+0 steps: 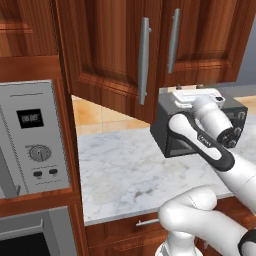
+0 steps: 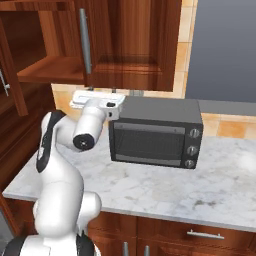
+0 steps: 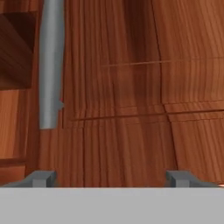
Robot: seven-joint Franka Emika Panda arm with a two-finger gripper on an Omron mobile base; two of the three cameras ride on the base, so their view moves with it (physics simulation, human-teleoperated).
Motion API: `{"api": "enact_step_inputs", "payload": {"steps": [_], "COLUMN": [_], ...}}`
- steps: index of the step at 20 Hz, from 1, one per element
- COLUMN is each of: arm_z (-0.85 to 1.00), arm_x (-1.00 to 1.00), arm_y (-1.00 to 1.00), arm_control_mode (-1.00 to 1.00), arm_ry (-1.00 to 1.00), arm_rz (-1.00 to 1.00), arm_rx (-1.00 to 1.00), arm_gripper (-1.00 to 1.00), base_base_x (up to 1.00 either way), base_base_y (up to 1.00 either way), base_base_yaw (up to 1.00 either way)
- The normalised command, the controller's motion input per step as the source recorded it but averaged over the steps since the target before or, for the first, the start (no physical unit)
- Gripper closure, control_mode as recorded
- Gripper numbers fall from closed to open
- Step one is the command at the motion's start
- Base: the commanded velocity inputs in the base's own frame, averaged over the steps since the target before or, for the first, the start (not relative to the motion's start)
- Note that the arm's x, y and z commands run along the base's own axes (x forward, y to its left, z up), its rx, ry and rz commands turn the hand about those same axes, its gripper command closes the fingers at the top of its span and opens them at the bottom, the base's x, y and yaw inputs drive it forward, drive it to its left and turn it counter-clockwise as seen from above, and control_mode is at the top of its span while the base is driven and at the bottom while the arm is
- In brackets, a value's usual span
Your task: Close all open cabinet doors.
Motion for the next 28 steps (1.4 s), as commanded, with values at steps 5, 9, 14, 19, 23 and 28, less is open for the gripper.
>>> {"api": "enact_step_inputs", "payload": {"steps": [5, 9, 14, 19, 23, 28], "arm_z": [0.68, 0.89, 0.99, 0.36, 0.00, 0.00], "arm_x": [-1.00, -1.00, -0.99, -1.00, -1.00, -1.00], "arm_y": [0.00, 0.00, 0.00, 0.00, 0.23, 0.73], "arm_control_mode": [-1.00, -1.00, -1.00, -1.00, -1.00, -1.00], "arm_ry": [0.19, 0.34, 0.43, 0.29, 0.01, -0.09], "arm_rz": [-0.11, -0.15, -0.15, -0.07, -0.01, 0.09], "arm_rx": [0.00, 0.00, 0.00, -0.01, -0.08, -0.12], "arm_gripper": [-1.00, -1.00, -1.00, -1.00, -1.00, -1.00], "base_base_x": [0.00, 0.00, 0.00, 0.00, 0.00, 0.00], "base_base_y": [0.00, 0.00, 0.00, 0.00, 0.00, 0.00], "base_base_yaw": [0.00, 0.00, 0.00, 0.00, 0.00, 0.00]}}
